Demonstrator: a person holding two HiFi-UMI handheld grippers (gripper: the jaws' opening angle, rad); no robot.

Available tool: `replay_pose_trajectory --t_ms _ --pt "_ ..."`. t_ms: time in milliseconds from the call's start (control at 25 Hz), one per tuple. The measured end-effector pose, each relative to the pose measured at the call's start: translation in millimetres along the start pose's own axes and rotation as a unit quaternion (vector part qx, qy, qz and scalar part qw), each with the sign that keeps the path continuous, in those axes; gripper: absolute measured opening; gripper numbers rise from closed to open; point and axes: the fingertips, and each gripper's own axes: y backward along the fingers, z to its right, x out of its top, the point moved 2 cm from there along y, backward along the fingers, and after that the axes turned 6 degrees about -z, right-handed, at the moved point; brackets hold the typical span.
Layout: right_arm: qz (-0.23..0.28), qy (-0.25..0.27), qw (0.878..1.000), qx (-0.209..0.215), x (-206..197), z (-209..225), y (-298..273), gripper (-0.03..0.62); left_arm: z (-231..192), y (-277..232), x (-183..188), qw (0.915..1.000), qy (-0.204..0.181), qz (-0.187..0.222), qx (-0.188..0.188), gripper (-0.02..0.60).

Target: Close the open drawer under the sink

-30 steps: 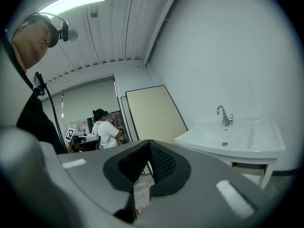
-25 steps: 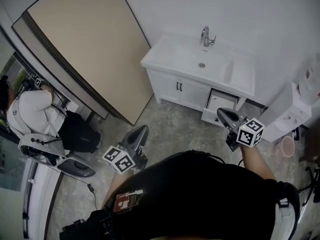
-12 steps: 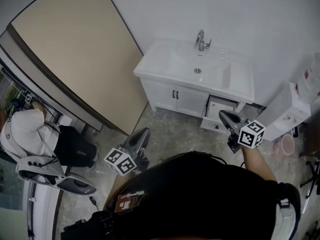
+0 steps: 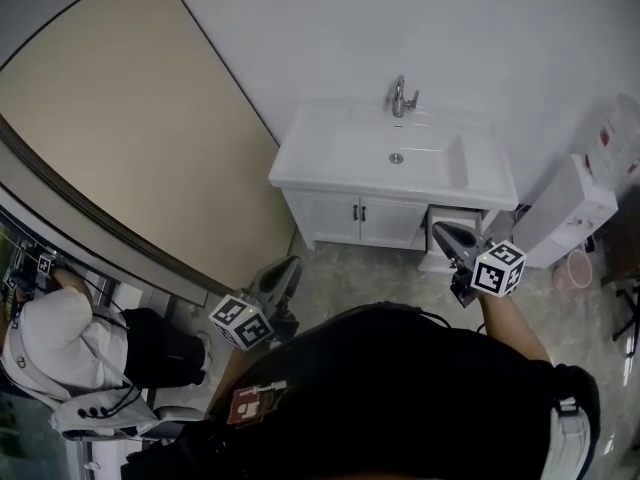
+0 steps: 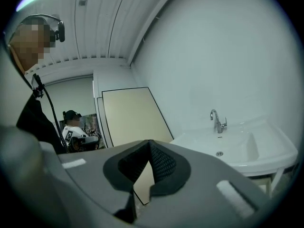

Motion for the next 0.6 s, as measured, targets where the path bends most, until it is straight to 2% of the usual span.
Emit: replay_pose_trajectory --t_ms 160,280,600 --pt "0.000 -0.001 1.000 -0.007 -1 -15 -41 -0.009 -42 14 14 0.9999 0.004 -0.014 -0.003 -0.009" --pt "-0.008 -0.006 1.000 -0.014 -4 -16 -60 -0.009 -68 21 21 0.9999 0.009 -0.008 -0.003 -0.009" --pt "-0.020 -0.007 1.000 -0.008 6 3 -103 -0.009 -109 16 24 0.9996 0.024 -0.005 0.014 -0.009"
